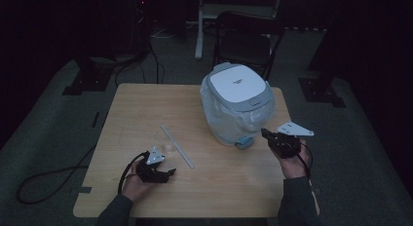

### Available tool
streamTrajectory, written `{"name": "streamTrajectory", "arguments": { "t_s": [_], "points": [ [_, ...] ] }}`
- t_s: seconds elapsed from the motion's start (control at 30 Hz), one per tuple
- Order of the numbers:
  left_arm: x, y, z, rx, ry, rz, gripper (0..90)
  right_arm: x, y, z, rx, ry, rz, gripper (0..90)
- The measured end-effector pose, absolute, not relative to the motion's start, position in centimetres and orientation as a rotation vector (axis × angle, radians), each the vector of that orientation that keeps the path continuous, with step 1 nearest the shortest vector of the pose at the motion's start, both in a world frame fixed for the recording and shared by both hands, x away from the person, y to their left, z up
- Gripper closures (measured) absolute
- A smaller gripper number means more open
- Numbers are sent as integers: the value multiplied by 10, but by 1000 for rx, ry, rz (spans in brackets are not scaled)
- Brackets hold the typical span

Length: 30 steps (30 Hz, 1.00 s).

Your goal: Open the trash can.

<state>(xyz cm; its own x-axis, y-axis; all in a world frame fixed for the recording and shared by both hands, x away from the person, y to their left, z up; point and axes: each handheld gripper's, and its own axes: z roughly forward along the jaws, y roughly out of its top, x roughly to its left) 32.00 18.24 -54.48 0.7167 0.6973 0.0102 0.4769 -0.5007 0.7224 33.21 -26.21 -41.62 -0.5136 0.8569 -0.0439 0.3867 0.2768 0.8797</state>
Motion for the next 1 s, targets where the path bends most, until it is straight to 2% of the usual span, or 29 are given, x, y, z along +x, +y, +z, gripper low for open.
{"name": "streamTrajectory", "arguments": {
  "t_s": [1.0],
  "points": [
    [320,182,-545,2195,890,390,279,348,-256,-349,999,1941,1296,899]
  ]
}}
